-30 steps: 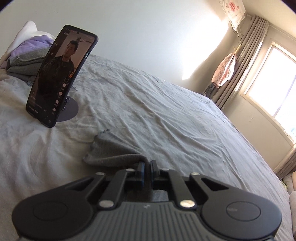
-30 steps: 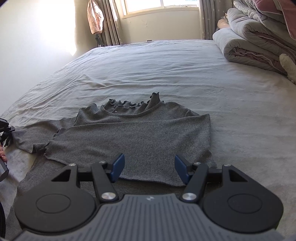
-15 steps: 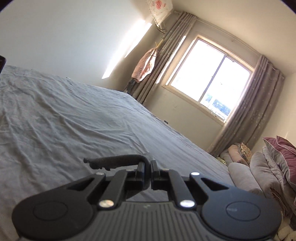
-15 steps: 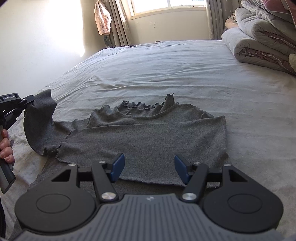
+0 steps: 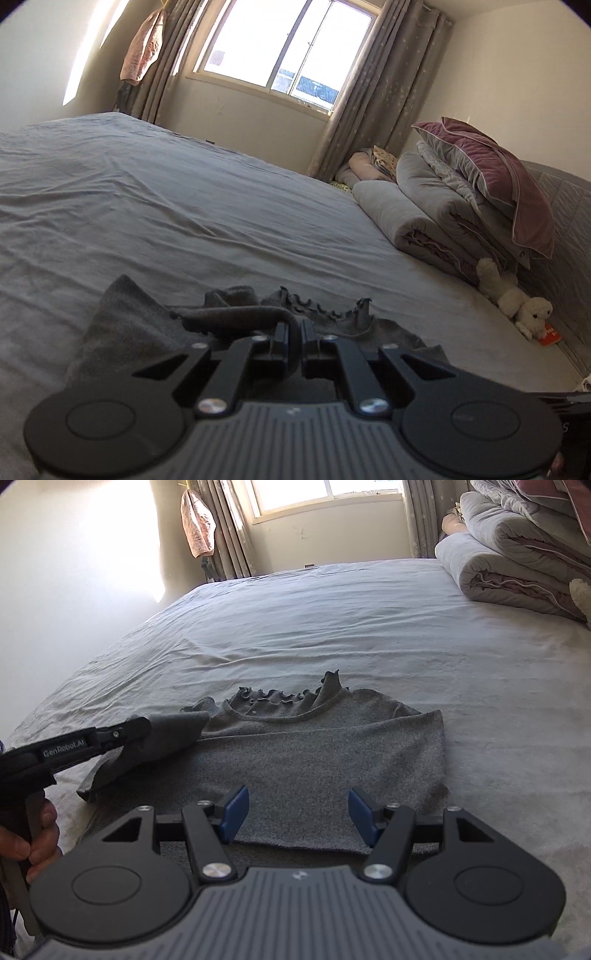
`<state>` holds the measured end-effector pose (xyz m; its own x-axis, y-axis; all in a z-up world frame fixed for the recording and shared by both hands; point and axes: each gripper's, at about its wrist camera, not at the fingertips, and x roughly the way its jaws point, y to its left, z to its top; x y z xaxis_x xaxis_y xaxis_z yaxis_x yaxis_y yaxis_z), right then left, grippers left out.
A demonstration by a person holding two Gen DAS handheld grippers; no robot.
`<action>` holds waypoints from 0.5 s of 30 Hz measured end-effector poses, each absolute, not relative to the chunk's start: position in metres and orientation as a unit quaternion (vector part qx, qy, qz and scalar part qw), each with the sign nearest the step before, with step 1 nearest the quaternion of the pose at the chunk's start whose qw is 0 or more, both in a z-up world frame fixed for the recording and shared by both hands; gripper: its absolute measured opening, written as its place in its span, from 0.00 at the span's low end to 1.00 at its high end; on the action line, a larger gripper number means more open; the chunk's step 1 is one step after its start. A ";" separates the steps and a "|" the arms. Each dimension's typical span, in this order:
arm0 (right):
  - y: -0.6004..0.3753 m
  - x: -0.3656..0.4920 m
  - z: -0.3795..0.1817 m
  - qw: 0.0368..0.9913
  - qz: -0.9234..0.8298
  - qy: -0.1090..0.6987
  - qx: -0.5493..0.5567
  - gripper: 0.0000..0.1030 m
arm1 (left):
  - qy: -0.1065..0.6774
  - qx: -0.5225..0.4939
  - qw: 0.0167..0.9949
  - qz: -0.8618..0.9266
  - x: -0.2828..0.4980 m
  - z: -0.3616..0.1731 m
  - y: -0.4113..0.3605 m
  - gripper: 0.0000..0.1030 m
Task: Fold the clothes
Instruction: 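Fold the sleeve across the body with the left gripper and release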
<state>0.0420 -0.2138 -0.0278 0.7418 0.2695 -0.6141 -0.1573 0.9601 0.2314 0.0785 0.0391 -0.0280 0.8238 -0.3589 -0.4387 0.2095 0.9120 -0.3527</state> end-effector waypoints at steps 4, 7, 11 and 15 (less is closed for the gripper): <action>-0.214 0.041 -0.028 0.929 0.117 0.341 0.081 0.62 | 0.310 -0.140 0.927 -0.157 0.083 -0.047 0.034 0.06; -0.215 0.041 -0.027 0.929 0.118 0.342 0.082 0.62 | 0.327 -0.144 0.921 -0.155 0.081 -0.053 0.033 0.10; -0.216 0.040 -0.026 0.929 0.119 0.341 0.084 0.62 | 0.311 -0.146 0.928 -0.148 0.071 -0.044 0.031 0.37; -0.215 0.040 -0.026 0.929 0.120 0.341 0.085 0.62 | 0.290 -0.158 0.935 -0.130 0.065 -0.035 0.037 0.38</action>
